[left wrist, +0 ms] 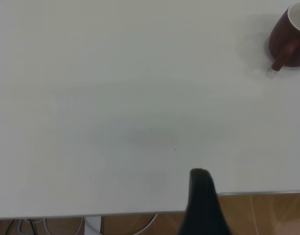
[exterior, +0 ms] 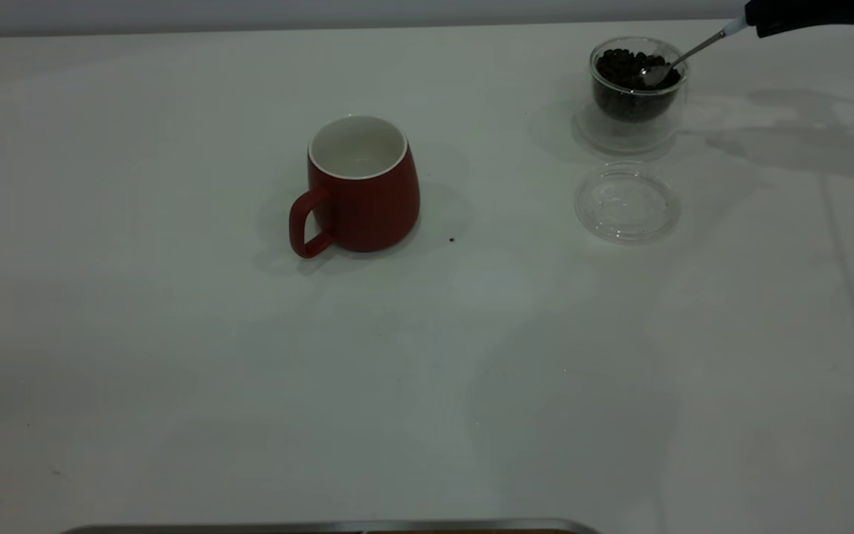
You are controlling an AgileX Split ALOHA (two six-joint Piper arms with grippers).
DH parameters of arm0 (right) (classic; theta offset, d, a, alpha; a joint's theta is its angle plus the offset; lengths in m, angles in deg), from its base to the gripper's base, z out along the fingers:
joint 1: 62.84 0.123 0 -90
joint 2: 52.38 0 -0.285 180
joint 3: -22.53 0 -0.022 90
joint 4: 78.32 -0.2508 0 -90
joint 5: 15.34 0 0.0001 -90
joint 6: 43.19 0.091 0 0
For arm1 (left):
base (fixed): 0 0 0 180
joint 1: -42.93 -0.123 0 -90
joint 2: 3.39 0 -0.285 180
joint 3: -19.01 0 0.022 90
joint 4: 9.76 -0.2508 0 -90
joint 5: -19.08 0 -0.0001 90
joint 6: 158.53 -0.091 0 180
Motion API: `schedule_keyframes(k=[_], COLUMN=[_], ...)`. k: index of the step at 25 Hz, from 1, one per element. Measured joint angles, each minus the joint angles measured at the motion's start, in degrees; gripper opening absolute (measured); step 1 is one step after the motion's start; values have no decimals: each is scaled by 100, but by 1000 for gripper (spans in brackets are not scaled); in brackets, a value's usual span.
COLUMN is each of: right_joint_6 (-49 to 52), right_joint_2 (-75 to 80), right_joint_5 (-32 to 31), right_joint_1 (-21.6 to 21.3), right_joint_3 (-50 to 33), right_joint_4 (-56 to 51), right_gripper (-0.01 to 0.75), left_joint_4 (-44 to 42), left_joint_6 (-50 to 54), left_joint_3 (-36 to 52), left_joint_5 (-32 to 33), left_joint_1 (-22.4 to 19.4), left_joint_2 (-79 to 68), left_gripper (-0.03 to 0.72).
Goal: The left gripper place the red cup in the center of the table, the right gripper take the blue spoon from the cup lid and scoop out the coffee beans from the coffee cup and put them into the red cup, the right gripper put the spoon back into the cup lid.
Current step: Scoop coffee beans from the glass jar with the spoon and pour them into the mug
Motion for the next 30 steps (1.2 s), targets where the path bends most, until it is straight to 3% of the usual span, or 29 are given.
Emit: schedule_keyframes(k=[30], right_joint_6=[-253], right_joint_2=[331], right_joint_5=[-458], right_joint_1=[-266], right_joint_3=[0], right_joint_4=[-475], right_gripper=[103], left_joint_4=[0], left_joint_6=[0], left_joint_3=[0], left_joint_5=[0], left_joint_1=[0], left_joint_2=[0], left_gripper=[587])
